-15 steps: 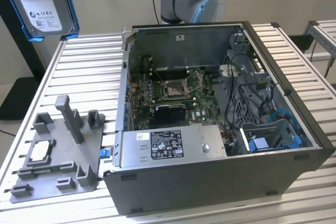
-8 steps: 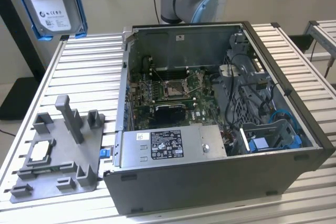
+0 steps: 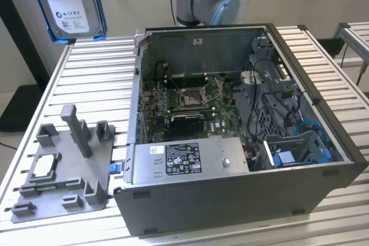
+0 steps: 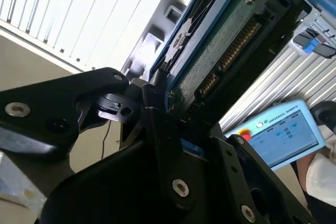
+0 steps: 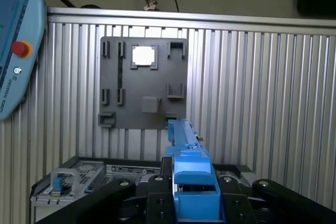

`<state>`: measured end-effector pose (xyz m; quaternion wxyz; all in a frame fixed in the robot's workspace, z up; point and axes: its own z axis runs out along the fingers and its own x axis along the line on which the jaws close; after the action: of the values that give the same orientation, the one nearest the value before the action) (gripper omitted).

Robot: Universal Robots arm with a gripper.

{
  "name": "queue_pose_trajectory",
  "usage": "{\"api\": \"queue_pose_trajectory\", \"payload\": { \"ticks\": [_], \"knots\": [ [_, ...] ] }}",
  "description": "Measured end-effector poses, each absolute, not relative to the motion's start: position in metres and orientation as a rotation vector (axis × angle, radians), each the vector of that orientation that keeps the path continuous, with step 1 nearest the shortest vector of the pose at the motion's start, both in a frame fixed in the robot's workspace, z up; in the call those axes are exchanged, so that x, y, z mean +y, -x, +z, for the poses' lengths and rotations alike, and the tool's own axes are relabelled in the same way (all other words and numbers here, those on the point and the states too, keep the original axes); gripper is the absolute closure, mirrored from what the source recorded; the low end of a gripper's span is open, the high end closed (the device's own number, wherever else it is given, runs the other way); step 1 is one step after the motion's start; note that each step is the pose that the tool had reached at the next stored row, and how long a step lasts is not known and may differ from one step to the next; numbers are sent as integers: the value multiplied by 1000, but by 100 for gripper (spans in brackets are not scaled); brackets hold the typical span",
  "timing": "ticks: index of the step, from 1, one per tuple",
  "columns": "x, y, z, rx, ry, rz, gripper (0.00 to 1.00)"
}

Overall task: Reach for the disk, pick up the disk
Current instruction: 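Pick up the disk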

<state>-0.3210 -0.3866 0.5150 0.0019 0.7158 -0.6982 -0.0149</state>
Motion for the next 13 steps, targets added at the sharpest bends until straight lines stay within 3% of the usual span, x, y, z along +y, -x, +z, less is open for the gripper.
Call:
{"api": "queue_pose_trajectory", "payload": {
  "ticks": [13],
  "knots": [
    [-387, 294, 515, -2189, -2248, -47, 100]
  ]
}}
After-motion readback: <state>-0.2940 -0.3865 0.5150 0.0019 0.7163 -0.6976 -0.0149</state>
